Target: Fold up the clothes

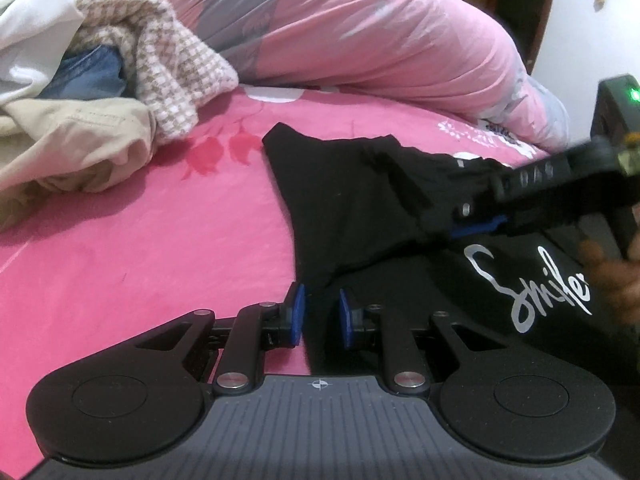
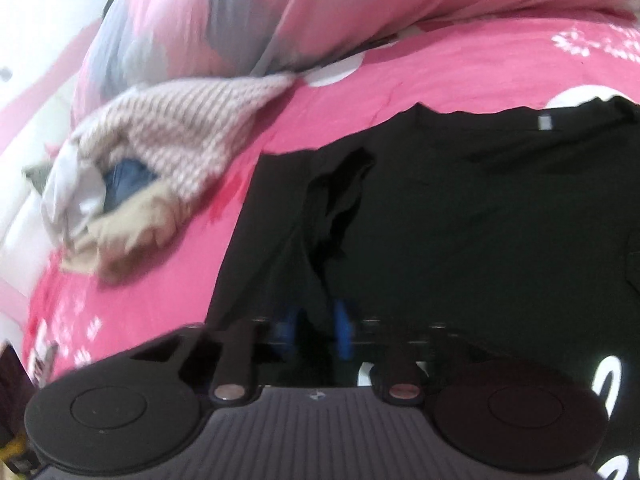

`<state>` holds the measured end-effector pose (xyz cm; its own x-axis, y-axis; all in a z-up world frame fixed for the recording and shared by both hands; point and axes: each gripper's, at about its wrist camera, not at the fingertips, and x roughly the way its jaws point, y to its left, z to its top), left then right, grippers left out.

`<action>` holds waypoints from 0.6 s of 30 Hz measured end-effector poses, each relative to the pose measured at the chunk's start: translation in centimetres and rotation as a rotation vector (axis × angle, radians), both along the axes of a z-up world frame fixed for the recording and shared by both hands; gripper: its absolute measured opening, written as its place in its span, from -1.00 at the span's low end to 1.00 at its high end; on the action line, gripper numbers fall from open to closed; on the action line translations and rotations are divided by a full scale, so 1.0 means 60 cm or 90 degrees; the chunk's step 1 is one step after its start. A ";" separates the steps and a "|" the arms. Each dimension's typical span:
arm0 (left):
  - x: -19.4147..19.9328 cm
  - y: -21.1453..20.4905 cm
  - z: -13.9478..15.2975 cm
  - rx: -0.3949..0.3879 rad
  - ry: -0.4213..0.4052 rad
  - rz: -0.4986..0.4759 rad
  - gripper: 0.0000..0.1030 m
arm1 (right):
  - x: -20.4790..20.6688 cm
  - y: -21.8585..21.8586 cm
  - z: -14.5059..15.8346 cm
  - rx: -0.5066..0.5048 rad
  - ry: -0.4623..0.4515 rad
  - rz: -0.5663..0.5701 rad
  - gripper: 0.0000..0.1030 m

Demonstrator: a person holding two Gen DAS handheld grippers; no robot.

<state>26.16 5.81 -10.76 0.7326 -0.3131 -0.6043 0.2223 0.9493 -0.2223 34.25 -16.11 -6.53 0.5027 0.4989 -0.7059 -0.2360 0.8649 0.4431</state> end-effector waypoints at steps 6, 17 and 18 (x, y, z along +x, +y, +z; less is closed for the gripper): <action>0.000 0.004 -0.001 -0.002 0.004 0.001 -0.63 | -0.037 -0.007 0.015 0.025 -0.001 -0.037 -0.90; -0.001 0.007 0.001 -0.001 0.009 -0.001 -0.63 | -0.042 -0.053 -0.008 0.069 0.050 -0.088 -0.63; -0.001 0.010 0.003 -0.006 0.010 -0.001 -0.63 | -0.044 -0.054 -0.005 0.065 0.045 -0.087 -0.60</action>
